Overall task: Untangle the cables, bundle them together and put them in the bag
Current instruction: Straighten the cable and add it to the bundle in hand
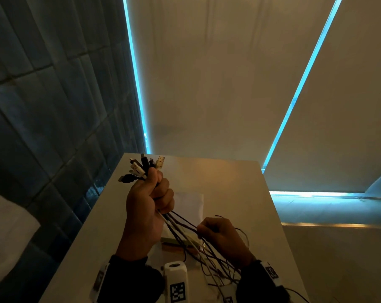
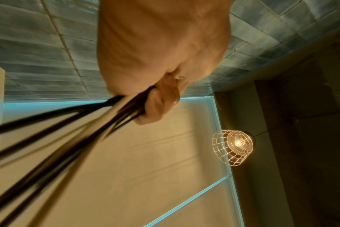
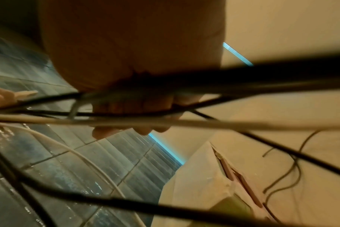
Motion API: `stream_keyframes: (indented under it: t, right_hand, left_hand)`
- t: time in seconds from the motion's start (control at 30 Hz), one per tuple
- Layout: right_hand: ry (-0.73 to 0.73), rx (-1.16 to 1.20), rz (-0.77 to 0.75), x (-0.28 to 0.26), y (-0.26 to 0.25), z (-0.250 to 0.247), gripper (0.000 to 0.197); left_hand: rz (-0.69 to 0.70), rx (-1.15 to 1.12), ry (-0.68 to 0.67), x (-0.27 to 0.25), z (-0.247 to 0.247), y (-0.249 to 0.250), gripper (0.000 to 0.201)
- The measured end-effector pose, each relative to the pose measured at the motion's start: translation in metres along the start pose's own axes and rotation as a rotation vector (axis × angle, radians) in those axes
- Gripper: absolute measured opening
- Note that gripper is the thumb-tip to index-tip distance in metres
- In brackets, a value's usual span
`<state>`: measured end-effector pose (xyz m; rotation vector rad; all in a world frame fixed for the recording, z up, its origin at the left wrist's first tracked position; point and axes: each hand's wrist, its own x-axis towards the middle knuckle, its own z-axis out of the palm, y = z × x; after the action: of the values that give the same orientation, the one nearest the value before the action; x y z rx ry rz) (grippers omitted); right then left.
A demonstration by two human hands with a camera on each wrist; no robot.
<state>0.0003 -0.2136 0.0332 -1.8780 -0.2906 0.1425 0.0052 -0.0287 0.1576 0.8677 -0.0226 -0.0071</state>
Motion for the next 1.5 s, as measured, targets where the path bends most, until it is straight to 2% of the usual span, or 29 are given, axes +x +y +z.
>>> stream_keyframes:
  t: [0.17,0.27,0.33,0.4,0.53,0.67,0.77,0.87,1.2,1.5]
  right_hand:
    - [0.049,-0.152,0.087,-0.006,0.028,0.0,0.028]
    - [0.206,-0.213,0.085,-0.001,0.015,-0.003,0.026]
    - [0.31,-0.098,0.022,0.004,-0.012,-0.006,0.023]
    - [0.353,0.058,-0.071,0.007,-0.044,-0.008,0.019]
    - [0.253,0.162,-0.229,0.0,-0.09,-0.006,0.016]
    - [0.116,0.175,-0.252,-0.007,-0.102,0.0,0.019]
    - [0.07,0.195,-0.213,-0.009,-0.101,0.001,0.02]
    - [0.044,0.228,-0.163,-0.009,-0.097,0.0,0.021]
    - [0.068,0.161,-0.118,-0.006,-0.065,0.004,0.026]
    - [0.083,0.161,-0.058,0.0,-0.027,0.009,0.024]
  left_hand:
    - [-0.018,0.025,0.002,-0.001,-0.002,0.007,0.027]
    - [-0.079,0.073,0.018,-0.001,-0.001,0.005,0.031]
    - [-0.113,0.126,0.021,-0.002,0.0,0.003,0.034]
    - [-0.134,0.204,0.042,-0.003,0.002,0.001,0.036]
    - [-0.145,0.321,0.107,-0.004,0.008,-0.003,0.038]
    - [-0.174,0.325,0.1,-0.005,0.009,-0.003,0.034]
    - [-0.227,0.091,0.041,-0.006,0.01,0.002,0.034]
    - [-0.206,-0.087,-0.017,-0.007,0.012,0.005,0.034]
    - [-0.144,-0.194,-0.11,-0.005,0.009,0.002,0.036]
    - [-0.132,-0.148,-0.098,-0.007,0.008,0.005,0.036]
